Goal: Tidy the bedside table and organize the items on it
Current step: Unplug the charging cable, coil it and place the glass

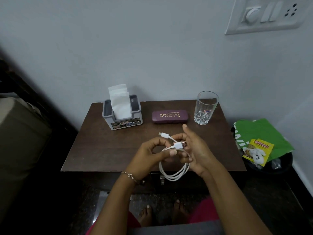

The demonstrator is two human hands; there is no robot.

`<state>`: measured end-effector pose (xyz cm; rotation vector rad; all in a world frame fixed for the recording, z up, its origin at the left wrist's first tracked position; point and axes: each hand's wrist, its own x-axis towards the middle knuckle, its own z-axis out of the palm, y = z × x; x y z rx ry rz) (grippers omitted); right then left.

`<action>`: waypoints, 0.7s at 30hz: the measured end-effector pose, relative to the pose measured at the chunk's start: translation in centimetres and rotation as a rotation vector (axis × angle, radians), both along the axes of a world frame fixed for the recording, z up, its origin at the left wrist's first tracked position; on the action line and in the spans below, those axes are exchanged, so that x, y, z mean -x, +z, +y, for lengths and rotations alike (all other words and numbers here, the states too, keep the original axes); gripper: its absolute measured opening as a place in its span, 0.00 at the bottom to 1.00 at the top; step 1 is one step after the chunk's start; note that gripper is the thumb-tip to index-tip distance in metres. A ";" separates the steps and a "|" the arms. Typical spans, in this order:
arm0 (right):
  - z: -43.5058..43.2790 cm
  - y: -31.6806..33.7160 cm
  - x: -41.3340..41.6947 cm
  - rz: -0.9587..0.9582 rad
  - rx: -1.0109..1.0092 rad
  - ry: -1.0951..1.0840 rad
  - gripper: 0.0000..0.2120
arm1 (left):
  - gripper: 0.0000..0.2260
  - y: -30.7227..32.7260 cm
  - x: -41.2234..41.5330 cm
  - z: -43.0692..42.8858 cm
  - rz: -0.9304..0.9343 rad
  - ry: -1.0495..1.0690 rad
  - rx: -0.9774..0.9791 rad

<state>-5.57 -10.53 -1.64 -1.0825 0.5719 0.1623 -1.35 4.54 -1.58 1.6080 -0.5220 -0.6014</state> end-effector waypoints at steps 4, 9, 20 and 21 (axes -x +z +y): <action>-0.5 -0.3 -0.2 0.001 -0.134 -0.065 0.22 | 0.02 0.6 0.1 0.2 0.088 -0.033 0.029; -0.1 0.1 0.1 -0.006 -0.011 -0.058 0.21 | 0.05 -0.2 -0.1 0.4 -0.028 0.022 -0.126; 1.6 0.2 -0.1 -0.175 0.170 -0.082 0.05 | 0.12 -0.8 -0.3 -0.1 -0.463 0.214 -0.467; 1.5 0.1 0.0 -0.194 0.169 -0.094 0.06 | 0.11 -0.8 -0.2 -0.2 -0.429 0.236 -0.425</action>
